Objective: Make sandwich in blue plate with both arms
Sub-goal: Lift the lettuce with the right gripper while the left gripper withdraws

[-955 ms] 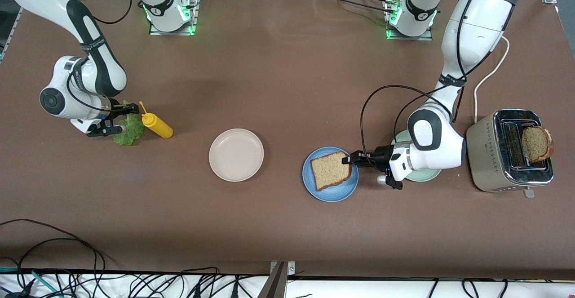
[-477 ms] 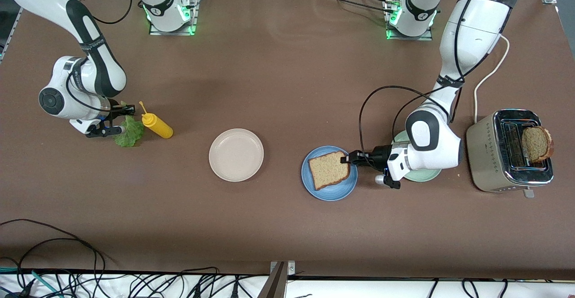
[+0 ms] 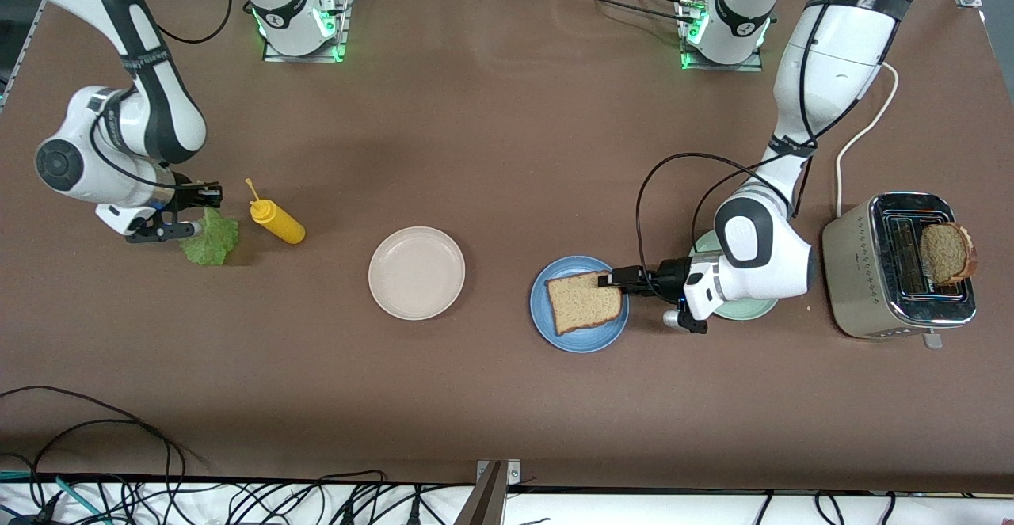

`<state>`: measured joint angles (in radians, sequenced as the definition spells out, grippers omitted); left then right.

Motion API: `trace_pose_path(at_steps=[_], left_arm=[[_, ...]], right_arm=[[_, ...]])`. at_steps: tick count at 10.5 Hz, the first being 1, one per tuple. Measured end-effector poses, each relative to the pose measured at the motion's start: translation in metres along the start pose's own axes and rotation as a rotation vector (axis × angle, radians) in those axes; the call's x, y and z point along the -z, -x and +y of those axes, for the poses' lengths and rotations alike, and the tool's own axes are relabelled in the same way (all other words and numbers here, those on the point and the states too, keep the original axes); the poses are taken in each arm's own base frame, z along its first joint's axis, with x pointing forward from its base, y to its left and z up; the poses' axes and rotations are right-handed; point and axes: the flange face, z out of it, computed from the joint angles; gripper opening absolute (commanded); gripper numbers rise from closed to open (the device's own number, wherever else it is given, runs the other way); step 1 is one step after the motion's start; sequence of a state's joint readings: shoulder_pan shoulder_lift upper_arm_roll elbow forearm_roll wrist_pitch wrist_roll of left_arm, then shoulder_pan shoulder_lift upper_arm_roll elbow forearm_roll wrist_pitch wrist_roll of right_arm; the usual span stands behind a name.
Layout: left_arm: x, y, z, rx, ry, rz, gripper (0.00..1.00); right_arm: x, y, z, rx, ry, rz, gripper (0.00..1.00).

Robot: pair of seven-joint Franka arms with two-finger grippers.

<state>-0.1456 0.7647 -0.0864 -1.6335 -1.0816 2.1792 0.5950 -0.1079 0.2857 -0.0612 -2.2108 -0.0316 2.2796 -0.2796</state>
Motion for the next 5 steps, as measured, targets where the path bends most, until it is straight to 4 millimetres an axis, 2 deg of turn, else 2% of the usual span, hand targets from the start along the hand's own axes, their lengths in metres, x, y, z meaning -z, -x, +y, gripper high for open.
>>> trace_pose_path(at_steps=[3, 5], left_arm=[[0.035, -0.012, -0.025, -0.044, -0.048, 0.054, 1.0], [0.055, -0.016, -0.042, -0.091, -0.079, 0.079, 1.0]], right_arm=[[0.064, 0.007, 0.0, -0.003, 0.0, 0.011, 0.0], [0.113, 0.006, 0.0, 0.001, 0.0, 0.011, 0.0]])
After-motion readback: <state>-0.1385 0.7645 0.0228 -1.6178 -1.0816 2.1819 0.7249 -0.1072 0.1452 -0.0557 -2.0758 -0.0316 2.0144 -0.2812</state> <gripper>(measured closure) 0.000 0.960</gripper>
